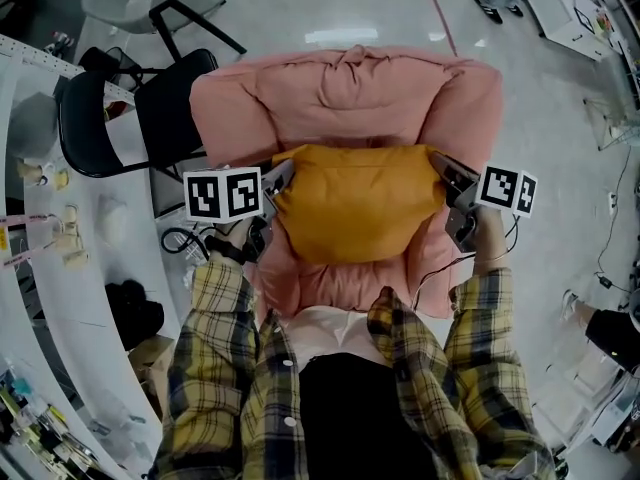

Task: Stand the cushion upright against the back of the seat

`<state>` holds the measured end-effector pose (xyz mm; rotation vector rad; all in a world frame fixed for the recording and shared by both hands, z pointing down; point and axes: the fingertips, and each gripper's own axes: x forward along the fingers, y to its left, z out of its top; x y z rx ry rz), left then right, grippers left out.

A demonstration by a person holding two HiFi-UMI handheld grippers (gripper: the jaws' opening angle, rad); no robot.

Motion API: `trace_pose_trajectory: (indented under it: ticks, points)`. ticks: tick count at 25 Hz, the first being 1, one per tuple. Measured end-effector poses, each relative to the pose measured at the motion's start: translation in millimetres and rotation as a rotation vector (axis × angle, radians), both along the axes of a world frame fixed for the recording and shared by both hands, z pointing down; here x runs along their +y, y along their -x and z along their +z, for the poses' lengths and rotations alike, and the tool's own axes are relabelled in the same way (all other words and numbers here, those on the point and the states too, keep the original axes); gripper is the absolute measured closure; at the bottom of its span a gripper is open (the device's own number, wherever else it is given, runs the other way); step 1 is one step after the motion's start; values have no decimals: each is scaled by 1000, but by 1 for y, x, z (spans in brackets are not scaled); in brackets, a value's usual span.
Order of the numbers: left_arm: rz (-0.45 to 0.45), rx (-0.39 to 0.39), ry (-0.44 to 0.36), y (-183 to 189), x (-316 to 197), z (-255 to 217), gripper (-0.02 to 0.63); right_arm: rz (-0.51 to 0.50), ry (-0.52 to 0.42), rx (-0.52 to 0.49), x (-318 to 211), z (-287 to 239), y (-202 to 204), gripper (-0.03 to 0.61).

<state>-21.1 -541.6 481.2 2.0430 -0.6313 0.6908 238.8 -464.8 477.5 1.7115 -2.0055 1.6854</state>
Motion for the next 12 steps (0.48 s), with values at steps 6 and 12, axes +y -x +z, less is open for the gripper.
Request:
trace_pose_trajectory:
  ticks: [6, 12]
  points:
    - [-17, -45, 3, -4, -33, 17, 512, 2, 34, 55, -36, 17, -7, 516]
    - [-2, -47, -13, -7, -48, 17, 471, 33, 32, 91, -41, 20, -21, 499]
